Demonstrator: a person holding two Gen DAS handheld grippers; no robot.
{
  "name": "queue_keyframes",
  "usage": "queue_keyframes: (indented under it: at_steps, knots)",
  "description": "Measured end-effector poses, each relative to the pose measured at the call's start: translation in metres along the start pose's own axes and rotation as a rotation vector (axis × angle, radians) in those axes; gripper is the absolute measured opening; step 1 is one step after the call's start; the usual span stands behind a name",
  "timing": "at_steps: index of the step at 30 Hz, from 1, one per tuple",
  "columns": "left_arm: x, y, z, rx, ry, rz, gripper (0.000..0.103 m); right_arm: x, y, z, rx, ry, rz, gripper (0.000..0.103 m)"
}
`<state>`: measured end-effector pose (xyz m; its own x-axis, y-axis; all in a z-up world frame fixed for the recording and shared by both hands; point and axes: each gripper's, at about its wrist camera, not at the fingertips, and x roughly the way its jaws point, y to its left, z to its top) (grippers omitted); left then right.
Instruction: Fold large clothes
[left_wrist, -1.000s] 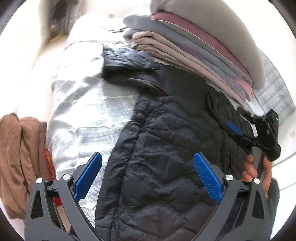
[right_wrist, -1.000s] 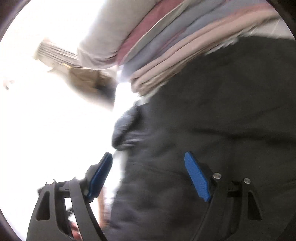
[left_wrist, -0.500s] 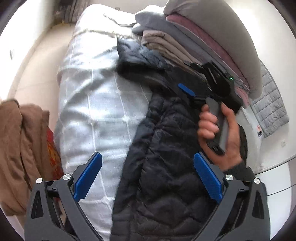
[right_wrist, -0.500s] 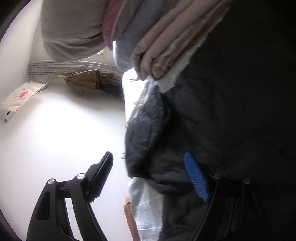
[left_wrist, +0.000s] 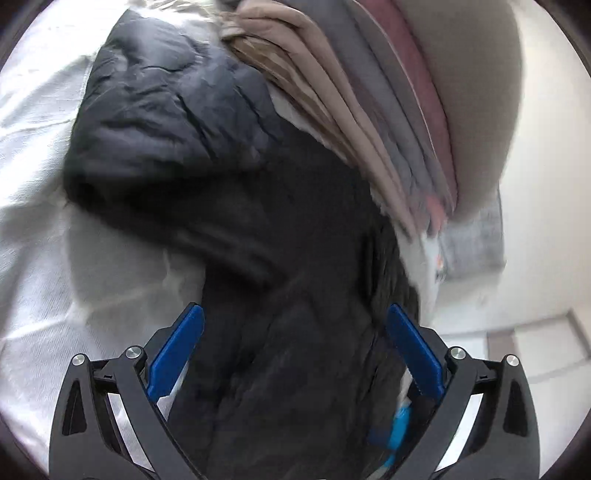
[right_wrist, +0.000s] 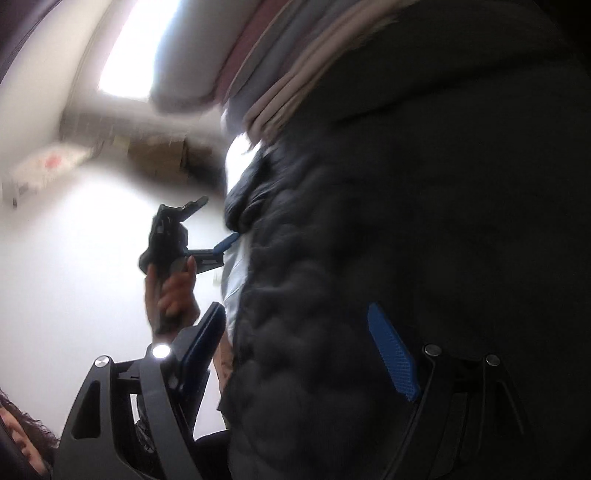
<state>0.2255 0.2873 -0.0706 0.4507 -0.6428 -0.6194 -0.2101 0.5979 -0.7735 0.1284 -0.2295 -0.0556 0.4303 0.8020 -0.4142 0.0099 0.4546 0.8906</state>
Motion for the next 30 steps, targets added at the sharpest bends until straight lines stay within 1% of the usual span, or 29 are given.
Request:
queue_keyframes:
  at_steps: [1,2,3,4,6,7,8,9,10,11,12,13,14,16,17,18,19,20,21,22,23,24,25,26,27,30]
  knots:
    - [0.003,0.007,0.004,-0.05,-0.018,-0.03,0.096,-0.008,-0.012,-0.001,0.042,-0.02,0.016,0.077]
    - [0.004,0.011,0.006,-0.076,-0.032,-0.043,0.096,-0.013,-0.024,0.0,0.101,-0.029,0.048,0.077]
    - [0.005,0.016,0.009,-0.1,-0.052,-0.027,0.096,-0.013,-0.027,0.003,0.12,-0.026,0.072,0.077]
    - [0.007,0.018,0.01,-0.105,-0.066,-0.009,0.096,-0.013,-0.024,0.006,0.113,-0.022,0.093,0.077]
    - [0.011,0.021,0.013,-0.114,-0.071,0.007,0.096,-0.012,-0.015,0.007,0.066,-0.004,0.086,0.077]
    - [0.012,0.023,0.014,-0.129,-0.08,0.006,0.096,-0.007,-0.01,0.007,0.055,0.01,0.089,0.077]
    - [0.011,0.024,0.015,-0.14,-0.105,-0.007,0.096,-0.004,-0.006,0.004,0.054,0.029,0.11,0.077]
    - [0.006,0.023,0.014,-0.144,-0.144,0.014,0.096,-0.002,-0.004,0.003,0.055,0.041,0.124,0.077]
    - [0.001,0.02,0.014,-0.142,-0.196,0.057,0.096,0.0,-0.001,0.002,0.054,0.053,0.135,0.077]
    - [-0.004,0.014,0.01,-0.119,-0.246,0.102,0.096,0.0,0.002,0.001,0.051,0.063,0.144,0.077]
    - [-0.004,0.009,0.009,-0.098,-0.256,0.115,0.096,0.002,0.004,0.0,0.052,0.068,0.152,0.077]
    - [-0.004,0.003,0.007,-0.066,-0.261,0.15,0.096,0.002,0.006,-0.001,0.055,0.073,0.161,0.077]
    - [-0.004,-0.007,0.005,-0.018,-0.274,0.225,0.096,0.002,0.007,-0.003,0.059,0.077,0.168,0.077]
    - [0.009,-0.047,0.001,0.227,-0.303,0.56,0.096,0.004,0.006,-0.006,0.072,0.085,0.185,0.077]
    - [0.022,-0.065,-0.002,0.359,-0.287,0.747,0.096,0.004,0.006,-0.007,0.082,0.09,0.202,0.077]
    - [0.026,-0.071,-0.006,0.443,-0.276,0.863,0.096,0.0,0.006,-0.008,0.086,0.094,0.213,0.077]
    - [0.034,-0.081,-0.01,0.531,-0.284,0.958,0.096,0.0,0.007,-0.009,0.089,0.099,0.223,0.077]
    - [0.046,-0.095,-0.017,0.663,-0.322,1.102,0.096,-0.001,0.007,-0.009,0.092,0.103,0.232,0.077]
    - [0.054,-0.1,-0.019,0.744,-0.348,1.198,0.096,-0.001,0.006,-0.01,0.095,0.107,0.239,0.077]
    - [0.07,-0.105,-0.019,0.841,-0.36,1.317,0.096,0.0,0.007,-0.011,0.098,0.112,0.247,0.077]
    - [0.083,-0.105,-0.016,0.894,-0.335,1.38,0.096,0.001,0.008,-0.011,0.102,0.118,0.255,0.077]
    - [0.09,-0.105,-0.011,0.904,-0.294,1.381,0.096,0.001,0.008,-0.013,0.103,0.12,0.257,0.077]
    - [0.096,-0.106,-0.007,0.9,-0.251,1.36,0.096,0.001,0.007,-0.012,0.104,0.12,0.257,0.077]
    - [0.097,-0.106,-0.006,0.903,-0.251,1.355,0.096,0.0,0.007,-0.012,0.107,0.118,0.257,0.077]
    - [0.1,-0.11,-0.004,0.925,-0.258,1.368,0.096,0.0,0.006,-0.012,0.112,0.118,0.258,0.077]
    - [0.116,-0.113,0.002,0.987,-0.253,1.448,0.096,0.002,-0.001,-0.012,0.134,0.126,0.264,0.077]
